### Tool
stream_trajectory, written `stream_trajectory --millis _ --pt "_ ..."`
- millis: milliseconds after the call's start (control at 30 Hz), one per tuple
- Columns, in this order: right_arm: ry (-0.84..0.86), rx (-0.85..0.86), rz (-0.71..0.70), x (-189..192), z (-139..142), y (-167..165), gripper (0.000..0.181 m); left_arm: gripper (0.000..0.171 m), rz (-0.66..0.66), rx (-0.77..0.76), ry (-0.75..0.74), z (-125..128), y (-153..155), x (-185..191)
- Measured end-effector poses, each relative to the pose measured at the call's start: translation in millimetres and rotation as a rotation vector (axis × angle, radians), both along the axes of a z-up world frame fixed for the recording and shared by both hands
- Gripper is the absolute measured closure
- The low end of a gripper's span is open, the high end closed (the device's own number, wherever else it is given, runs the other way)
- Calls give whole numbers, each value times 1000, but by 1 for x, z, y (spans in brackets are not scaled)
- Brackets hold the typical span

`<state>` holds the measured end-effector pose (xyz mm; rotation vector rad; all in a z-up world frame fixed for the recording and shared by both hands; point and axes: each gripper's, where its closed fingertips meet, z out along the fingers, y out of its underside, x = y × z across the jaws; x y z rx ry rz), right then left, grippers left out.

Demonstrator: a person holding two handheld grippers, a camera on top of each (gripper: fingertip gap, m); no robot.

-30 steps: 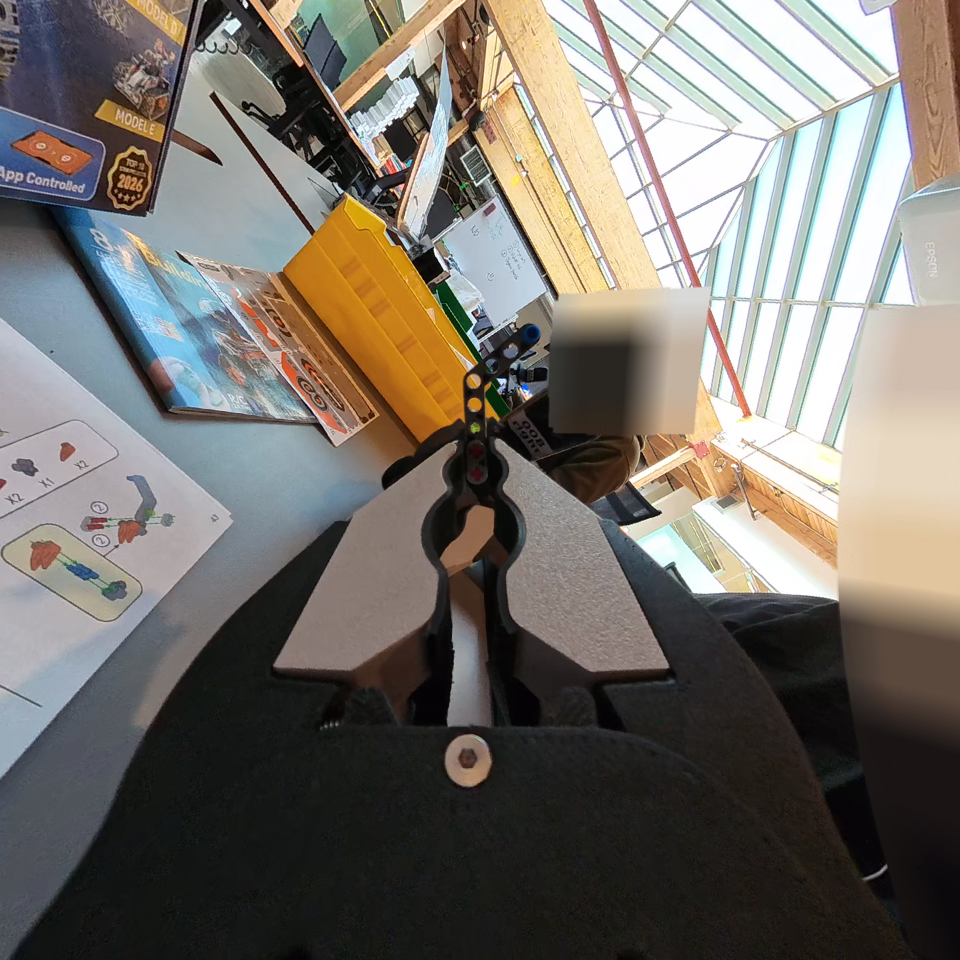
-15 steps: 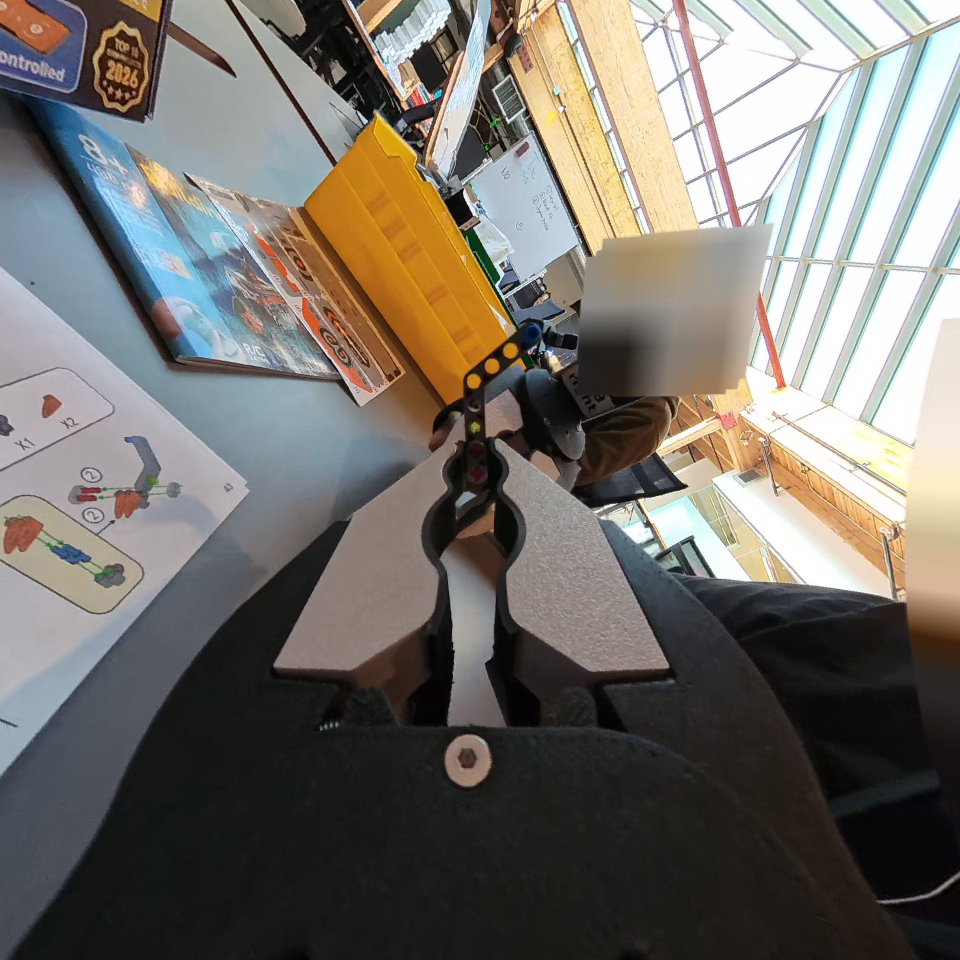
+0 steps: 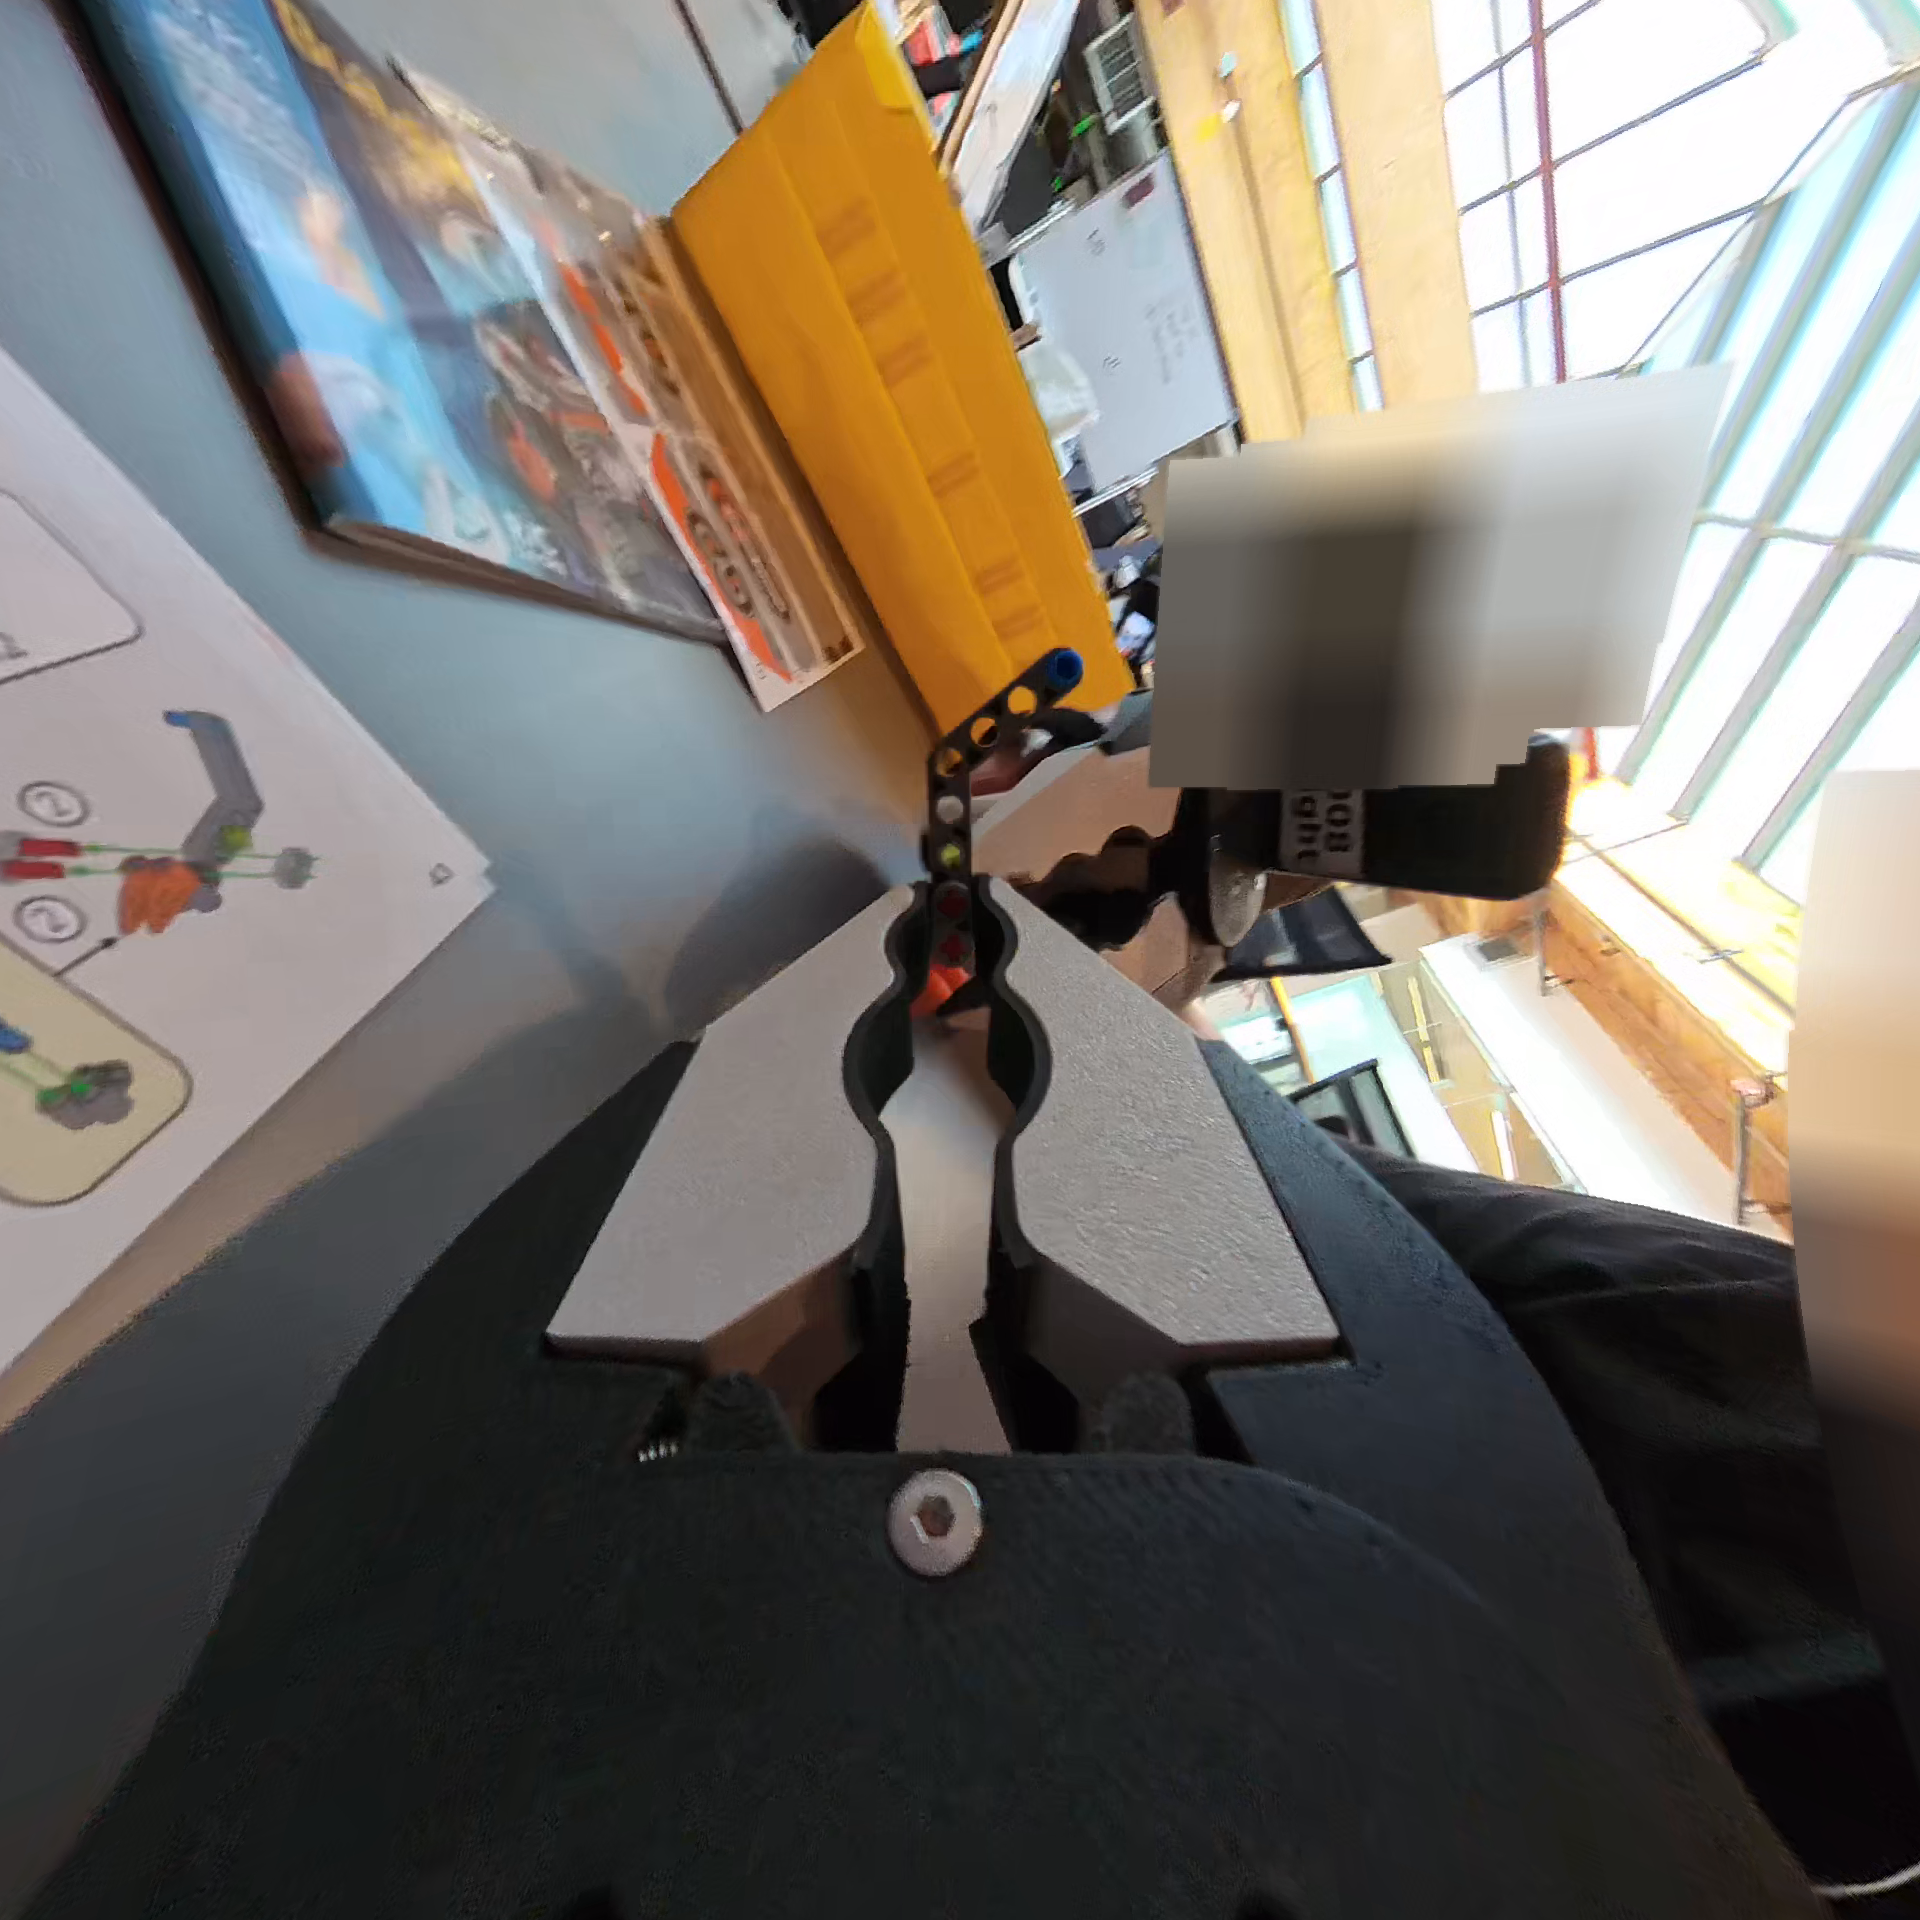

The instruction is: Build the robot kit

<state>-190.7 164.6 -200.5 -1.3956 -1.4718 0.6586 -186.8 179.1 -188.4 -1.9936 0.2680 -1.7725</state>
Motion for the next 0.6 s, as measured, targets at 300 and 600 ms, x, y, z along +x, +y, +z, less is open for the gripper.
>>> stream_trajectory --millis 300,600 --pt "431 -501 23 5 54 7 162 167 7 145 -138 39 -3 1" --pt "513 -631 67 4 64 5 162 167 58 199 -167 49 1 -1"
